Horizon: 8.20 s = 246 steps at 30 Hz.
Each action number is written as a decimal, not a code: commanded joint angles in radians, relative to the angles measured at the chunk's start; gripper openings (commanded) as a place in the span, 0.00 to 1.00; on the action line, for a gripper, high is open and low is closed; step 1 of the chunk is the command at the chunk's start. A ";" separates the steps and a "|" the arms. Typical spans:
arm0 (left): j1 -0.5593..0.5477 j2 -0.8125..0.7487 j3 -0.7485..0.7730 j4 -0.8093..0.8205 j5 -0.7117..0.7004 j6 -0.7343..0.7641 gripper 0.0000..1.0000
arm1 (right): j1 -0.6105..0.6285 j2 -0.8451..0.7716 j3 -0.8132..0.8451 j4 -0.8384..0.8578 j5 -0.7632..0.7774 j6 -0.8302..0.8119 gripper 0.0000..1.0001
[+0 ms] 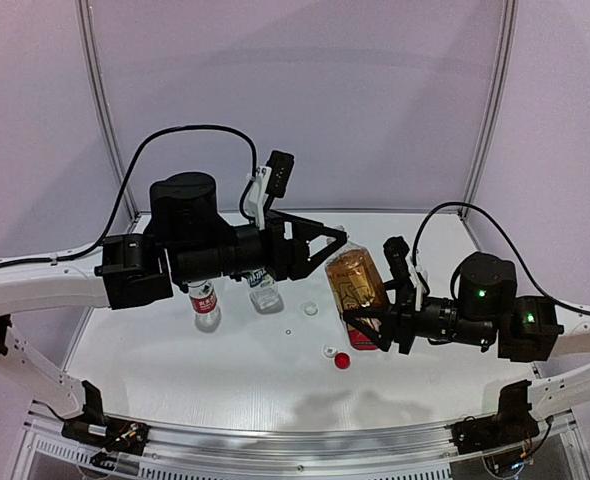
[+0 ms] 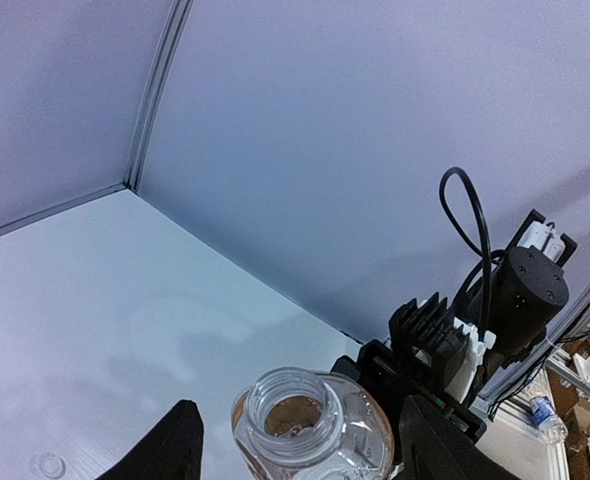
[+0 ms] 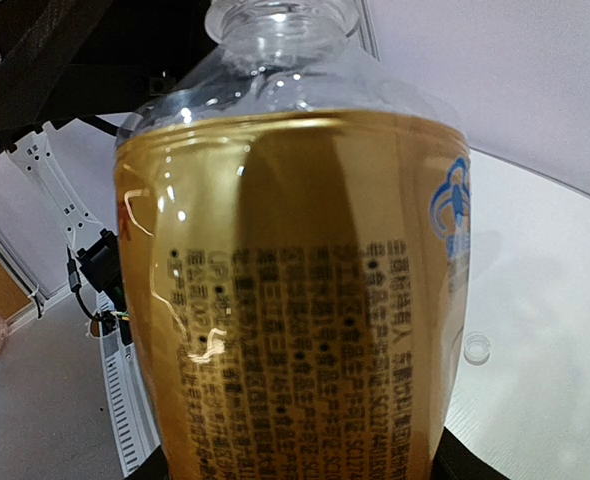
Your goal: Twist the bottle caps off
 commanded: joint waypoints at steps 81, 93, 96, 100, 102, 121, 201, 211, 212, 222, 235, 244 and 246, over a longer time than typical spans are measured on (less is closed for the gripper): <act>-0.042 -0.384 -0.158 -0.432 -0.709 0.127 0.07 | -0.001 -0.080 -0.022 0.020 0.106 0.003 0.99; -0.013 -0.370 -0.376 -0.303 -0.828 0.056 0.13 | -0.002 -0.049 -0.018 0.025 0.111 -0.004 0.99; -0.008 -0.324 -0.405 -0.220 -0.819 0.062 0.12 | -0.002 -0.049 -0.018 0.026 0.111 -0.004 0.99; -0.006 -0.248 -0.430 -0.137 -0.826 0.060 0.12 | -0.002 -0.052 -0.017 0.024 0.108 -0.004 0.99; -0.006 -0.208 -0.435 -0.120 -0.830 0.053 0.12 | -0.001 -0.053 -0.018 0.024 0.106 -0.004 0.99; -0.008 -0.128 -0.532 0.059 -0.840 0.052 0.11 | -0.002 -0.055 -0.018 0.024 0.096 -0.005 0.99; 0.017 -0.535 -0.334 -0.701 -0.996 -0.209 0.99 | -0.001 -0.045 -0.012 0.001 0.244 0.026 0.99; 0.026 -0.661 -0.393 -0.798 -1.065 -0.267 0.99 | -0.002 -0.038 0.014 -0.030 0.331 0.095 0.99; 0.027 -0.667 -0.385 -0.827 -1.078 -0.274 0.99 | -0.001 -0.044 0.014 -0.030 0.329 0.103 0.99; 0.059 -0.734 -0.341 -0.959 -1.003 -0.229 0.99 | -0.001 -0.079 0.038 -0.179 0.294 0.245 0.99; 0.078 -0.811 -0.294 -0.963 -0.520 -0.115 0.99 | -0.002 -0.033 0.122 -0.298 -0.016 0.162 0.99; 0.080 -0.790 -0.286 -0.957 -0.528 -0.106 0.99 | -0.002 -0.016 0.115 -0.292 -0.045 0.142 0.99; 0.079 -0.787 -0.285 -0.957 -0.534 -0.104 0.99 | -0.001 -0.010 0.115 -0.291 -0.048 0.141 0.99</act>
